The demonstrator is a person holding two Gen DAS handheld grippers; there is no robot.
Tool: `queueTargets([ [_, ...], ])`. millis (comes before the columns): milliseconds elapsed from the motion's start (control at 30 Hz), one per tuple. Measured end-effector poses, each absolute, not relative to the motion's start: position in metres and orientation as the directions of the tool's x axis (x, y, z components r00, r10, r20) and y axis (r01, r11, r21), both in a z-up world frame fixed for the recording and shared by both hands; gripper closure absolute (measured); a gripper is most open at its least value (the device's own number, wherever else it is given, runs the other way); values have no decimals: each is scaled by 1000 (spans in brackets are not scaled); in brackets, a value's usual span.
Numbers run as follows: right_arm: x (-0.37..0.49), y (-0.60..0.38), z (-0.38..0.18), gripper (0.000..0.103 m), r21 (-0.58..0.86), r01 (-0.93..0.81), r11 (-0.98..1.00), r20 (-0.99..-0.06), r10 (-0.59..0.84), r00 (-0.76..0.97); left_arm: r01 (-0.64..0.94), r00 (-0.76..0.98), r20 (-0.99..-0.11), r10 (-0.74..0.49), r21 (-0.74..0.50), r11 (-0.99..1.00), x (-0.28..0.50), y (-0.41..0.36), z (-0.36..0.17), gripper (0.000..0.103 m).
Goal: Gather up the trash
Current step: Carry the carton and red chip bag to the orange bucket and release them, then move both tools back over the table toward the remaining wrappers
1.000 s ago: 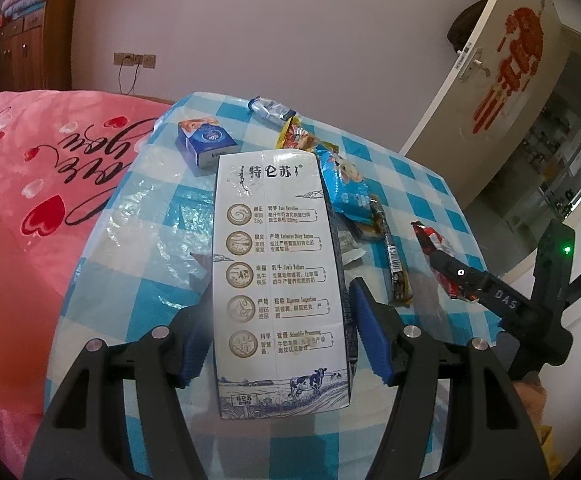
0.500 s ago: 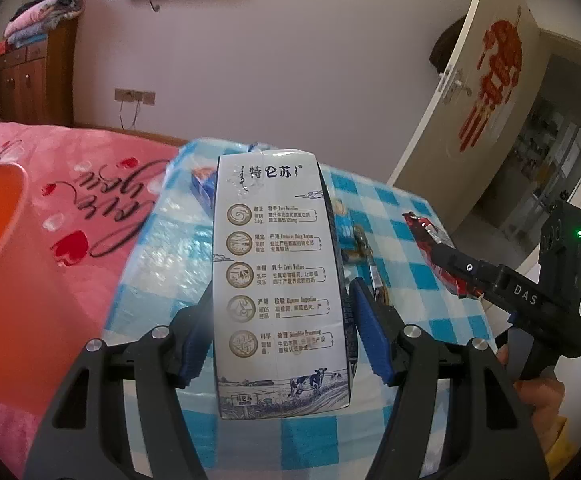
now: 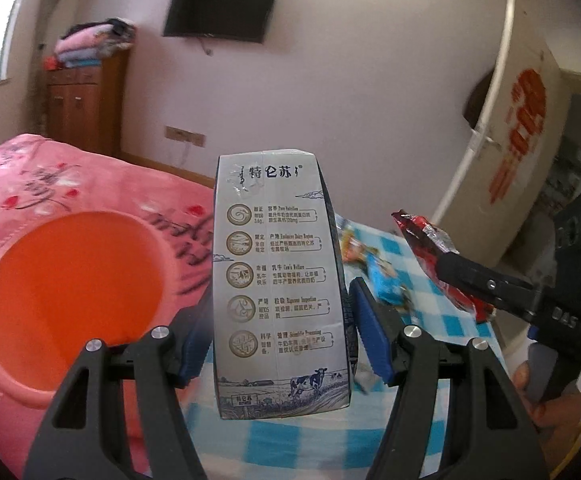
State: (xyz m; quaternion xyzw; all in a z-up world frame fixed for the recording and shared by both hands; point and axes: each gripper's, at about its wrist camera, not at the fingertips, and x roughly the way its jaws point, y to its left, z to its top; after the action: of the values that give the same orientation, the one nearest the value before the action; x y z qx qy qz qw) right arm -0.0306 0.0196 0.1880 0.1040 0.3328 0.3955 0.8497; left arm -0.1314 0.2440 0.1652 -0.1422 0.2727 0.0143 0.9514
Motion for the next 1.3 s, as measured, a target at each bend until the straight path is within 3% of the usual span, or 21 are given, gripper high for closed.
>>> queueTargets([
  [300,-38,125,202,40,424,-738,526,-493,817,299,-324,829,-541,141,-260,910,-151,325,163,37],
  [767,-34,217,183,40,408,-789,460,-541,817,197,-450,765,-610,207,-277,849,-154,378,133,37],
  [867,-30,223,178,37,450,-775,445,-543,825,158,-470,754,-620,216,-282,836,-156,380,130,35],
  [933,-27,219,176,17,475,-759,446,-524,836,163,-492,744,-623,241,-268,828,-159,379,130,21],
  [1300,-21,162,179,13,485,-708,513,-469,836,285,-496,784,-554,280,-289,819,-167,374,145,15],
])
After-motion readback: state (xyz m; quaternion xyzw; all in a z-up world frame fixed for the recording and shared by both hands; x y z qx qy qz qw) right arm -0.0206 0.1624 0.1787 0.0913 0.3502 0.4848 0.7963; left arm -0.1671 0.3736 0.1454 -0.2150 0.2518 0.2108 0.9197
